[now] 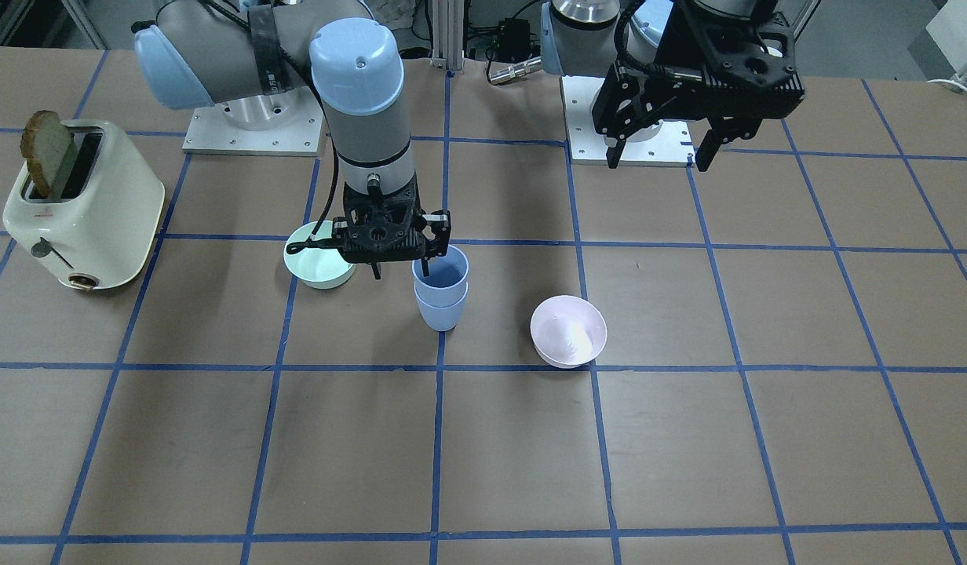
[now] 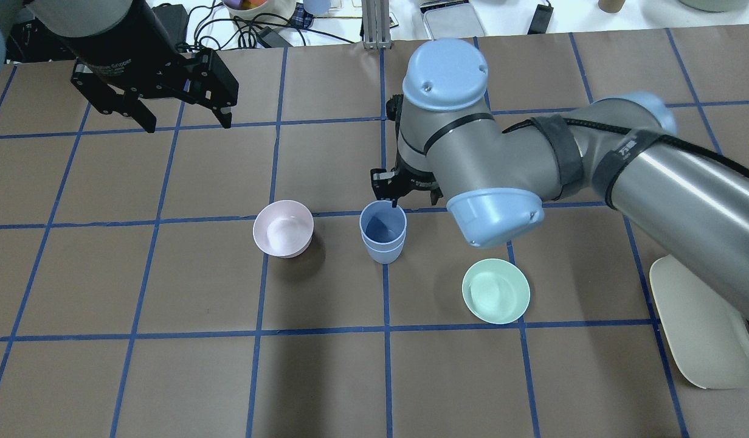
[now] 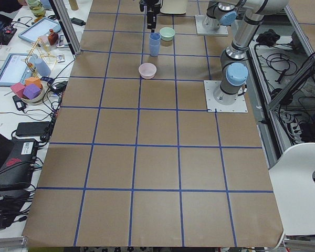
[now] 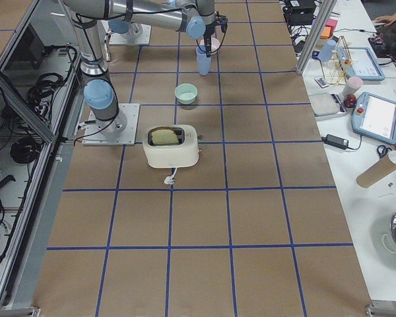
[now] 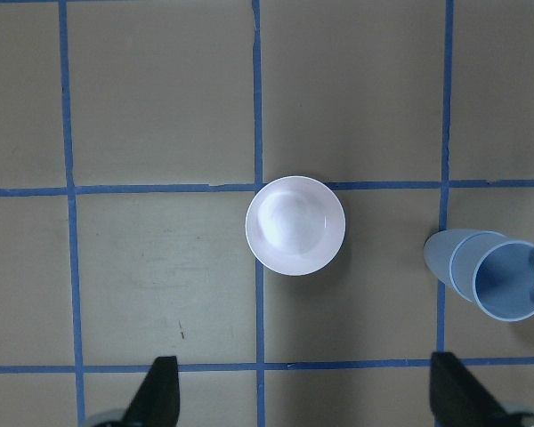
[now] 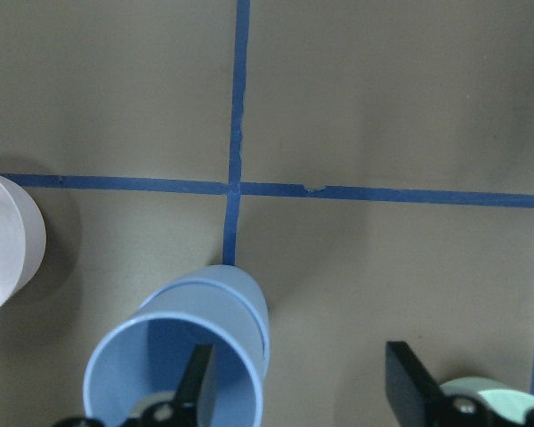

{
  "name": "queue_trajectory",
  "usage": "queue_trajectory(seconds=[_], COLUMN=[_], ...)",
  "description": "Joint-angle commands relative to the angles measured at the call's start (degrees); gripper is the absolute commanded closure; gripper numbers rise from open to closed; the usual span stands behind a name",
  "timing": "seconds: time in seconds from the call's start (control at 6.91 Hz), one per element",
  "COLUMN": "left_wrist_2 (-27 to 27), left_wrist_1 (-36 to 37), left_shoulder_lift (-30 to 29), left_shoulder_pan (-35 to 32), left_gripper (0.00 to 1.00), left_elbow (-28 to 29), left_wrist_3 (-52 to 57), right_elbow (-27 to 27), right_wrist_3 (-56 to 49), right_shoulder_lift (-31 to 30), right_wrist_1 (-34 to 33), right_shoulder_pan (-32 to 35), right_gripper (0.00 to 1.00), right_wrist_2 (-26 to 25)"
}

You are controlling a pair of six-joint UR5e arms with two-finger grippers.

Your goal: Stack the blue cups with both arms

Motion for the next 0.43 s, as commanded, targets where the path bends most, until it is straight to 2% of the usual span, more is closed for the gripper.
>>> queue_trajectory(seconds=[0.0,0.14,0.29], left_wrist_2=[0.1,0.1,0.1], left_wrist_1=[-0.1,-0.1,0.0], left_shoulder_lift=[0.0,0.0,-0.2], left_shoulder_pan=[0.0,-0.1,0.0], left_gripper=[0.0,0.0,0.0], left_elbow=[0.0,0.0,0.0], left_wrist_3=[0.0,0.0,0.0], right_elbow=[-11.7,-17.5,-20.5], right_wrist_3=[-4.6,-6.7,-12.3], right_shoulder_lift=[0.6,2.0,1.7], right_wrist_1=[10.1,15.4,18.2], right_shoulder_pan=[-9.5,-14.5,-17.3], right_gripper=[0.06,0.01,0.01], right_wrist_2=[-2.6,-3.5,-4.0])
